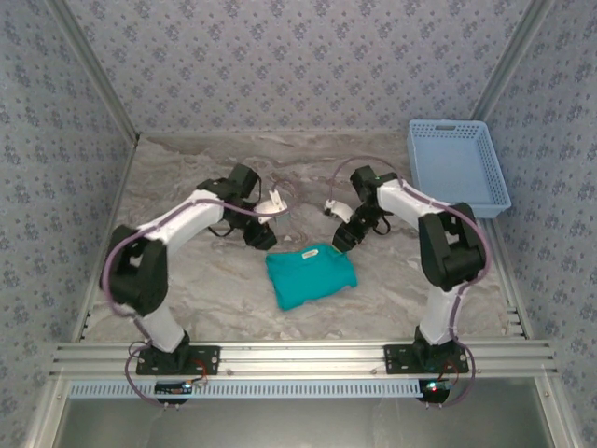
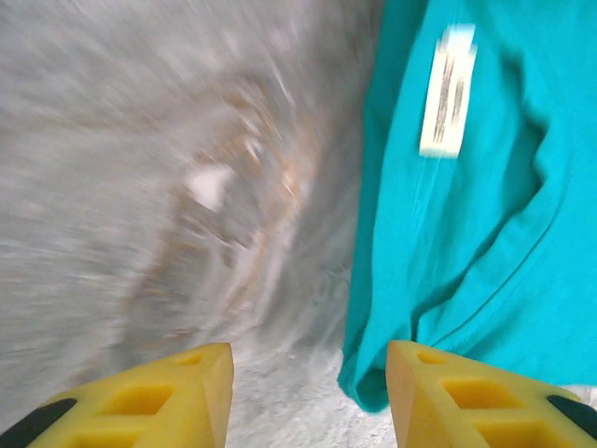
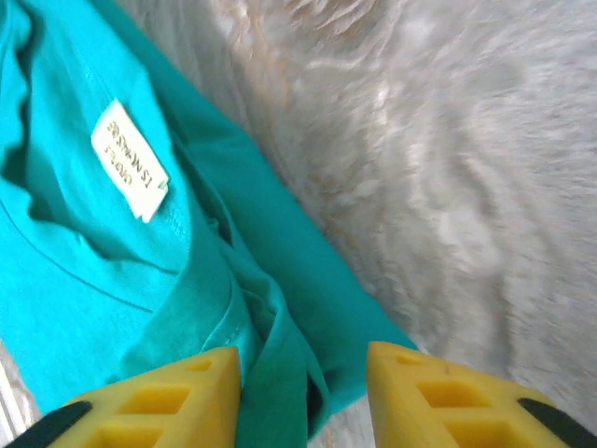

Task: Fold the inside-out t-shirt

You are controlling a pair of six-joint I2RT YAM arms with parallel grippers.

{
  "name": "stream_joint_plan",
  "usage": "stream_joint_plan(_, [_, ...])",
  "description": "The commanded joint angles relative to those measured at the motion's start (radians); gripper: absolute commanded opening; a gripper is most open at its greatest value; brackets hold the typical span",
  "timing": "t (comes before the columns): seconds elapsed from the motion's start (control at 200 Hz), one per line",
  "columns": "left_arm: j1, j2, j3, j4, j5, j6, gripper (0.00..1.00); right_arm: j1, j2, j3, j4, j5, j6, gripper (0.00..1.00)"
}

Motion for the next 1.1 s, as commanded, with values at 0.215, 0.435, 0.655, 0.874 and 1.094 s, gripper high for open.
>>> stream_joint_plan(0.215, [-0.171,-0.381,-0.280,0.465,-0.063,-0.518,0.48,0.131,-0.448,-0.276,0.448,0.670,0.409,1.00])
stream_joint_plan(0.435, [-0.339,-0.395,-0.547,0.803,-0.183,-0.759,0.44,0.031,-0.497,-0.147,0.076,0.405,0.863,0.97])
stream_joint_plan(0.655, [-0.357,-0.300,-0.593,0.774,-0.300,-0.825,0.41,0.113,-0.615,-0.347,0.324,0.152,1.138,0.61])
stream_joint_plan(0.874, [-0.363,-0.242,-0.670,0.872,-0.365,-0.759,0.42,0.152,-0.509,-0.521,0.669,0.100,1.257,0.46])
stream_joint_plan(1.094, [-0.358,-0.165,-0.746,0.932,-0.446,-0.761,0.45,0.115,-0.324,-0.666,0.950,0.127,1.240,0.37])
